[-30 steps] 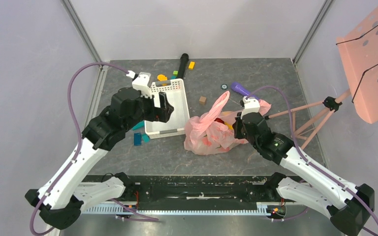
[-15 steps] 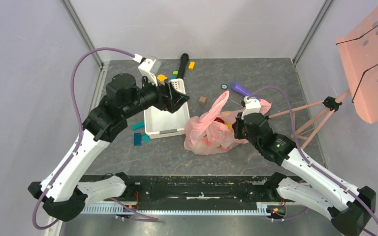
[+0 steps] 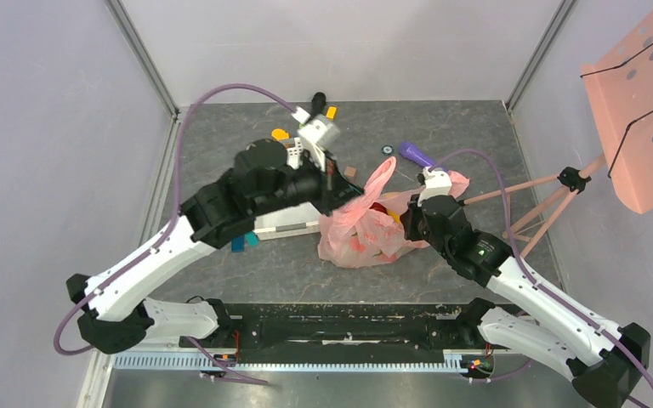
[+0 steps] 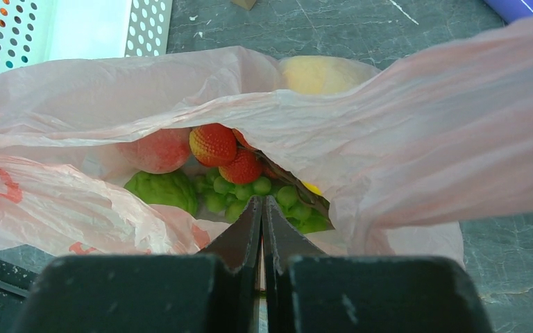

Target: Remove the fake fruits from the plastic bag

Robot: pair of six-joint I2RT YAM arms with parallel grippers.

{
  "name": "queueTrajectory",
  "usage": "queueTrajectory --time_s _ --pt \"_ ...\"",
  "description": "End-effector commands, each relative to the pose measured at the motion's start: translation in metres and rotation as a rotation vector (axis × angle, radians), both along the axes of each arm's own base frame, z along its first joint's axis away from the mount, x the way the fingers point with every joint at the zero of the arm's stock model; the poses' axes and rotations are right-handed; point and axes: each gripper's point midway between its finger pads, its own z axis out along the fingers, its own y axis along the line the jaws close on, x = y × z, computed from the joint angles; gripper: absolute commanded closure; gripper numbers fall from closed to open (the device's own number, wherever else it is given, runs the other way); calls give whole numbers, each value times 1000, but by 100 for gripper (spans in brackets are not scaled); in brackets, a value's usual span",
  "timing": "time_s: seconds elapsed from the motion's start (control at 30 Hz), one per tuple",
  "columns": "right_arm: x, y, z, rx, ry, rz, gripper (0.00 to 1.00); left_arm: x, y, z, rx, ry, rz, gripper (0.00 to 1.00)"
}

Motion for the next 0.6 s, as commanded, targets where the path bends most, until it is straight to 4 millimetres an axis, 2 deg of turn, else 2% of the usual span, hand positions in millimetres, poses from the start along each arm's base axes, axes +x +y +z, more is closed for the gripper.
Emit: queueTrajectory --time_s 0.0,0.07,0.17,0.33,0.43,0.57 --pt "6 6 25 73 -45 -15 100 -23 -40 -13 -29 50 -47 98" --pt "5 5 24 82 -43 -22 100 -29 -53 -21 -10 50 -45 98" --pt "5 2 26 96 -52 -39 100 -28 -68 -42 49 54 -2 98" --pt "5 0 28 114 -59 -58 100 -7 -88 -80 132 82 103 98" --pt "4 -1 26 121 -57 -67 100 5 -97 -95 161 91 147 98" --pt "3 0 24 131 -50 -69 100 24 -101 -109 192 83 241 98"
